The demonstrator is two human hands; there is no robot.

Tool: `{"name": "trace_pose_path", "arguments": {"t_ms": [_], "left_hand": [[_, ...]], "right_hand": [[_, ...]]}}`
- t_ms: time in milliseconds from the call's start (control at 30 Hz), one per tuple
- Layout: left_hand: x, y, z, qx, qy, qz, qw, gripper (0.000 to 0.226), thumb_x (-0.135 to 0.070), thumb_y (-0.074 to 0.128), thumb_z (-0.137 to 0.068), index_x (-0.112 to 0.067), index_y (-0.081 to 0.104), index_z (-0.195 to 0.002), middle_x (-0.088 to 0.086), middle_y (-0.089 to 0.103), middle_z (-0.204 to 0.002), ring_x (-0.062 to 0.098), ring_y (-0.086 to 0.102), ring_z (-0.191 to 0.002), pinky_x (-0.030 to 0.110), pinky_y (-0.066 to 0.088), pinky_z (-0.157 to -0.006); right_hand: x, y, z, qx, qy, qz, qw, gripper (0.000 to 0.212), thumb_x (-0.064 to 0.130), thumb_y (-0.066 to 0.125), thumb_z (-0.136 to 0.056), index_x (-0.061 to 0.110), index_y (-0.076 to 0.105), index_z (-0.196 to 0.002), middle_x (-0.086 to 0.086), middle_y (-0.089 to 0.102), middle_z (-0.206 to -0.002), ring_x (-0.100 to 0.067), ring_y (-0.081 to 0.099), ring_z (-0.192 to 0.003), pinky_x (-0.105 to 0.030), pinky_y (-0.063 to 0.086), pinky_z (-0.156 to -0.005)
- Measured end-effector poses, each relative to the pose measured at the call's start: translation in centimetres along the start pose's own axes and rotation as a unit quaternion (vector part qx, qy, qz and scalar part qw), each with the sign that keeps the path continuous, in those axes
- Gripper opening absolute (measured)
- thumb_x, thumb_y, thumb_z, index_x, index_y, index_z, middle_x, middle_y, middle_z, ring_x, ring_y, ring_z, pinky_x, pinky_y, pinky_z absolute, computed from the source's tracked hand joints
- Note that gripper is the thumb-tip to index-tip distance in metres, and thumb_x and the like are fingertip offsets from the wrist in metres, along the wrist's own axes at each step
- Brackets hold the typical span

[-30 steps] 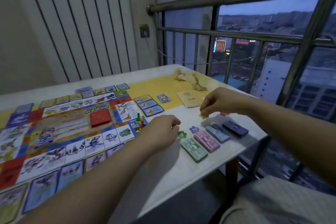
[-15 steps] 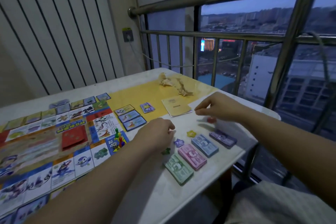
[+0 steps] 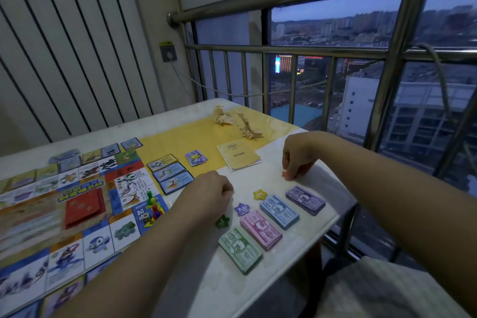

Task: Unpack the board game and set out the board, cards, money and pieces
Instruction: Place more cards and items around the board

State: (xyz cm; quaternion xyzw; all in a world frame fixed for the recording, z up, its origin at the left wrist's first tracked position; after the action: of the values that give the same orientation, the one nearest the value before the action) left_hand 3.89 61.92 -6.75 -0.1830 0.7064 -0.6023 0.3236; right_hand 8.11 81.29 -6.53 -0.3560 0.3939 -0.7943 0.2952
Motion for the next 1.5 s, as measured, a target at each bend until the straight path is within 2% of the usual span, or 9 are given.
{"name": "trace_pose_path", "arguments": {"t_ms": [133,367,733,900,1000,1167,1267,1400,1500], "left_hand": [[0.1,0.0,0.1,-0.003,0.003,0.006,1.000,0.028,-0.020,0.044,-0.094,-0.021,0.068,-0.109,-0.001,0.061,-0.113,0.015,0.056,-0.102,0.030,0.047,-0.085],[0.0,-0.2,0.3,-0.008,0.006,0.013,1.000,0.028,-0.020,0.045,-0.095,-0.020,0.068,-0.110,-0.002,0.060,-0.112,0.014,0.056,-0.102,0.029,0.047,-0.084],[-0.2,-0.2,0.6,-0.003,0.001,0.010,1.000,0.027,-0.020,0.045,-0.096,-0.020,0.067,-0.111,-0.001,0.057,-0.112,0.015,0.055,-0.103,0.028,0.045,-0.087],[-0.3,-0.5,0.8,-0.006,0.000,0.016,1.000,0.027,-0.020,0.045,-0.096,-0.019,0.068,-0.111,-0.001,0.060,-0.112,0.014,0.056,-0.102,0.027,0.046,-0.085],[-0.2,-0.8,0.7,-0.003,-0.006,0.036,0.999,0.025,-0.023,0.047,-0.096,-0.019,0.067,-0.111,-0.003,0.063,-0.113,0.012,0.056,-0.103,0.023,0.044,-0.083],[0.3,-2.3,1.4,-0.037,-0.039,0.171,0.984,0.024,-0.020,0.048,-0.096,-0.020,0.064,-0.115,-0.009,0.063,-0.112,0.006,0.056,-0.099,0.019,0.040,-0.080],[0.0,-2.7,2.9,-0.027,-0.088,0.420,0.903,0.026,-0.020,0.051,-0.096,-0.017,0.060,-0.121,-0.005,0.066,-0.109,0.011,0.063,-0.099,0.030,0.051,-0.086],[-1.9,-1.3,6.1,0.072,-0.182,0.744,0.639,0.036,-0.025,0.040,-0.100,-0.001,0.057,-0.120,0.018,0.065,-0.115,0.029,0.064,-0.102,0.037,0.053,-0.083],[-1.4,-1.7,8.5,0.050,-0.203,0.837,0.506,0.043,-0.026,0.033,-0.102,0.008,0.054,-0.118,0.029,0.064,-0.110,0.035,0.062,-0.101,0.040,0.050,-0.084]], "right_hand": [[-0.3,0.5,-0.3,0.041,0.026,-0.016,0.999,0.039,0.009,0.077,-0.076,-0.004,0.064,-0.111,-0.017,0.068,-0.111,-0.026,0.065,-0.103,-0.036,0.053,-0.092],[-0.3,0.5,-0.6,0.054,0.034,0.003,0.998,0.041,0.014,0.077,-0.077,-0.003,0.064,-0.112,-0.015,0.067,-0.112,-0.020,0.062,-0.092,-0.034,0.052,-0.093],[-0.1,0.5,-0.5,0.032,0.022,0.016,0.999,0.041,0.016,0.077,-0.077,-0.001,0.064,-0.112,-0.014,0.068,-0.110,-0.027,0.064,-0.107,-0.039,0.052,-0.094],[0.6,0.7,-0.1,0.024,-0.001,0.028,0.999,0.031,0.014,0.075,-0.079,0.002,0.067,-0.107,-0.009,0.067,-0.094,-0.022,0.063,-0.093,-0.033,0.053,-0.090],[0.8,0.4,0.2,0.001,-0.034,0.047,0.998,0.025,0.018,0.077,-0.077,0.008,0.070,-0.099,-0.006,0.069,-0.100,-0.021,0.065,-0.096,-0.033,0.053,-0.090],[1.3,0.0,2.6,0.002,-0.106,-0.120,0.987,0.010,0.015,0.071,-0.082,0.015,0.069,-0.092,0.001,0.069,-0.083,-0.009,0.061,-0.074,-0.019,0.052,-0.068],[4.0,-0.2,5.1,-0.011,-0.184,-0.193,0.964,0.011,0.017,0.071,-0.082,0.012,0.067,-0.091,0.002,0.069,-0.079,-0.008,0.055,-0.069,-0.021,0.045,-0.063],[8.7,1.0,8.3,-0.017,-0.264,-0.254,0.930,0.007,0.017,0.071,-0.081,0.014,0.066,-0.078,0.003,0.061,-0.069,-0.006,0.049,-0.063,-0.021,0.040,-0.060],[11.8,2.9,10.2,-0.013,-0.296,-0.266,0.917,0.010,0.020,0.072,-0.080,0.018,0.066,-0.072,0.004,0.060,-0.065,-0.005,0.049,-0.060,-0.020,0.037,-0.058]]}}
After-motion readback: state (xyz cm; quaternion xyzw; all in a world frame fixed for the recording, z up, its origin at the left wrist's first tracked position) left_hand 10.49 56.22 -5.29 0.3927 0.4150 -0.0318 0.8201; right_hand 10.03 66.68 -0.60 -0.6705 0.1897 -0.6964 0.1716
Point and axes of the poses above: each hand's wrist, its own z-axis away from the middle knuckle, its own y-axis out of the palm, x = y × z, the point moved 8 cm from there along -z, towards the middle knuckle
